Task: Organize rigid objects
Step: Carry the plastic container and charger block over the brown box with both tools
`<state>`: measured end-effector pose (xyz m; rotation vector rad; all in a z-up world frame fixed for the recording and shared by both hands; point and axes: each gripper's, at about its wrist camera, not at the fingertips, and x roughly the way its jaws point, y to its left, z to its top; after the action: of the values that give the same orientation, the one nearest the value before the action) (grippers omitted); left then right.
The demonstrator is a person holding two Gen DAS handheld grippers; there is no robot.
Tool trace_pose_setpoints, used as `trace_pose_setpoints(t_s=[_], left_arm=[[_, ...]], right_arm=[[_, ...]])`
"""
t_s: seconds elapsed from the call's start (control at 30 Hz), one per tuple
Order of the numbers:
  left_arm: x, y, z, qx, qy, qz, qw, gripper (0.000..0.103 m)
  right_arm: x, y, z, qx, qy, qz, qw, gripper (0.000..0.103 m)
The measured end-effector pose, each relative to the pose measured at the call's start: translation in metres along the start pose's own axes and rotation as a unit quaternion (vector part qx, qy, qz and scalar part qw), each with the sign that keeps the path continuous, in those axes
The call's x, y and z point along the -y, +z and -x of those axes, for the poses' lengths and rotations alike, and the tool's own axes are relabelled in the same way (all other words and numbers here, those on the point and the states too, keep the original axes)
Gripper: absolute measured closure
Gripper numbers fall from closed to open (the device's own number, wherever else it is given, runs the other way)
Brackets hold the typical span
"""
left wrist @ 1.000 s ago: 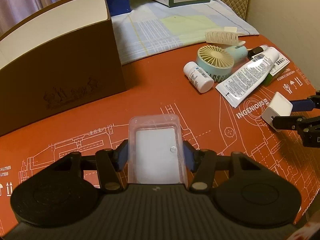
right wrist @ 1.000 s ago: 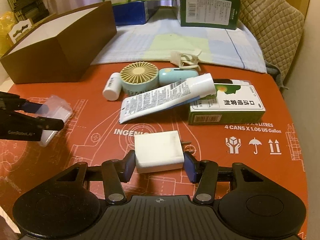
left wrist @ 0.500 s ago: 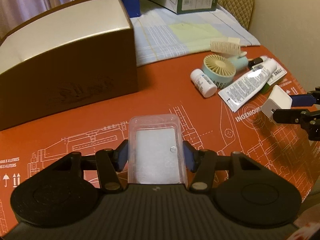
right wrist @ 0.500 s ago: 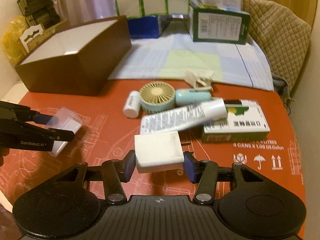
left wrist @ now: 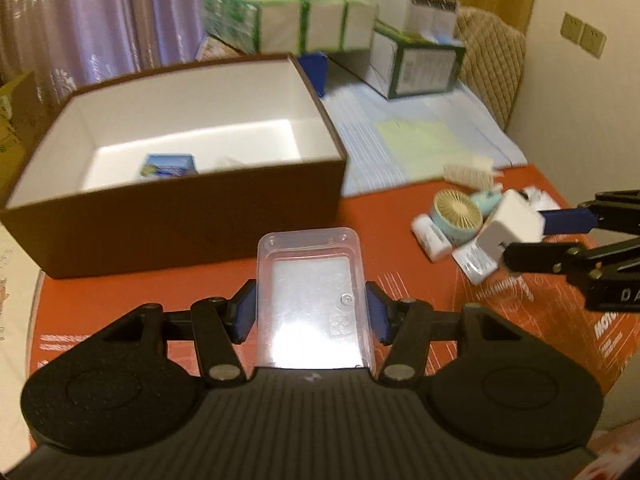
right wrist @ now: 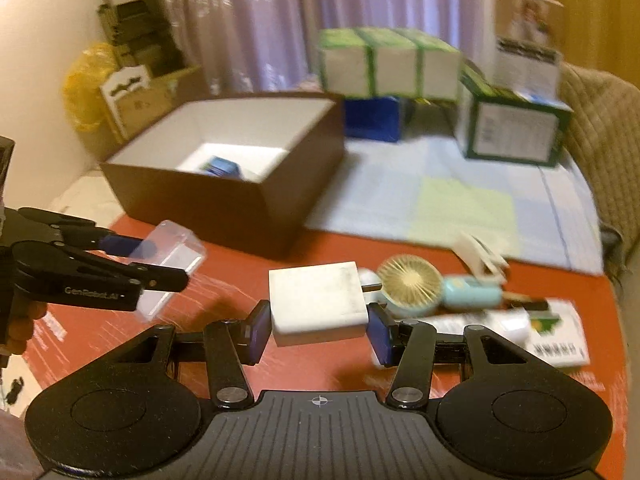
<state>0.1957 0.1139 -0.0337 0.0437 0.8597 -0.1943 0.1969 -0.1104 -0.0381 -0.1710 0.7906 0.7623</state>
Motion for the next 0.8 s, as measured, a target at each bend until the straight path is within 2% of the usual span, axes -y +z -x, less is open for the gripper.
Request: trace_pose_setpoints(t_s=[0.4, 0.8], left_arm=[[-0.068, 0.043, 0.033, 0.052, 0.038, 0.02, 0.9977, 0.051], [-0.147, 0.088, 0.008, 0.049, 0.091, 0.025, 0.9943, 0.051]], right_arm=[[-0.055, 0.066, -0.042, 0.032, 0.058, 0.054, 0.996, 0.055], [-0.067, 0.115, -0.105, 0.018, 0.048, 0.078, 0.996, 0.055]])
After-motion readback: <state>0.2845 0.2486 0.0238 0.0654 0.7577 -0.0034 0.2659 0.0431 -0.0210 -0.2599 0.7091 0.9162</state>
